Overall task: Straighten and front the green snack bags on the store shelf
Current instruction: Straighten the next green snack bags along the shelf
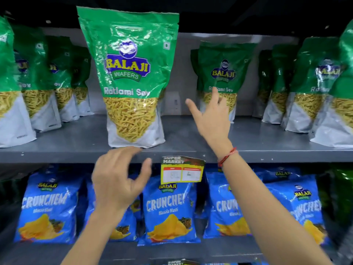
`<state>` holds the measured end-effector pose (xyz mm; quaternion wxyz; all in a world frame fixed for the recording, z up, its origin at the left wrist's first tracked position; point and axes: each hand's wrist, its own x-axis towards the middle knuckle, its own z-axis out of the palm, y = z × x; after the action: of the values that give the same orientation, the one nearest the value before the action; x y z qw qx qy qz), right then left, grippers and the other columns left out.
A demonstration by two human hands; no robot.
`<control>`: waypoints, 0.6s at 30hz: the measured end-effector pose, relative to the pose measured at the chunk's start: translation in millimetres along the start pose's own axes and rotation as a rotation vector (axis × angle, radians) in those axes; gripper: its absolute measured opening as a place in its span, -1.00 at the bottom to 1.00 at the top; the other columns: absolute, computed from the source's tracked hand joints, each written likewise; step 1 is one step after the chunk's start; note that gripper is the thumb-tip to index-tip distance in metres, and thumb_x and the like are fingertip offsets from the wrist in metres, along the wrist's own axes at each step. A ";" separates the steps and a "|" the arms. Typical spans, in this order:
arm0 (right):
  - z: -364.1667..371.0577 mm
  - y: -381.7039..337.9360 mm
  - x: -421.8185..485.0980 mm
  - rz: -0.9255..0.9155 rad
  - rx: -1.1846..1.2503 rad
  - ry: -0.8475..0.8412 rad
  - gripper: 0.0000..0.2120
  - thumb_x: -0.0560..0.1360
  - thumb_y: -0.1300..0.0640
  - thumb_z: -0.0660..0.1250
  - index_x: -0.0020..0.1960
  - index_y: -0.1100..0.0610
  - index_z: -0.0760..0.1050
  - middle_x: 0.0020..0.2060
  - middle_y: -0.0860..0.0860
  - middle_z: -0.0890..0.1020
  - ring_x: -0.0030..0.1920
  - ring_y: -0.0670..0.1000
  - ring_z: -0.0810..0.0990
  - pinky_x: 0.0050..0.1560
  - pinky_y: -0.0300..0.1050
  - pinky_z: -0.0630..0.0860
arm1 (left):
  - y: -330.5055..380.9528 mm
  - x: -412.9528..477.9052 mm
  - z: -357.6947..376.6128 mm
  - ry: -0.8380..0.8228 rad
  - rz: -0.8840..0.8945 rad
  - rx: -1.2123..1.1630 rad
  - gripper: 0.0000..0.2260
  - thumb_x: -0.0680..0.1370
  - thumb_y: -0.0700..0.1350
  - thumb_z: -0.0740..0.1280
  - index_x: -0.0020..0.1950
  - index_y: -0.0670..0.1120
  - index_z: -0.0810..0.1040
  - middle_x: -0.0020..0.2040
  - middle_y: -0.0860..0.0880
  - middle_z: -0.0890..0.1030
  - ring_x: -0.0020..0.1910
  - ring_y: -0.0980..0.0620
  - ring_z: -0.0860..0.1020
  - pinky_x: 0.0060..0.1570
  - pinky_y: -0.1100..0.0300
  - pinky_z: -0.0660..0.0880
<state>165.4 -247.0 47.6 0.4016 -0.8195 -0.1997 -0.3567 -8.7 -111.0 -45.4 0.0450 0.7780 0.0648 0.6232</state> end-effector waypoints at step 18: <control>24.5 114.0 102.9 0.154 -0.046 -0.271 -0.03 0.39 -0.17 0.44 0.54 0.17 -0.04 0.43 0.27 0.18 0.42 0.30 0.21 0.36 0.13 0.27 | 126.7 48.0 134.2 -0.612 0.061 0.194 -0.34 0.41 0.32 -0.17 -0.17 -0.12 0.54 -0.10 -0.11 0.64 -0.09 -0.14 0.59 -0.36 0.10 0.31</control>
<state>314.3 -291.3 55.1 0.3783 -0.8819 -0.1806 -0.2155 138.2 -227.1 -9.4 -0.0307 0.9317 0.0840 0.3522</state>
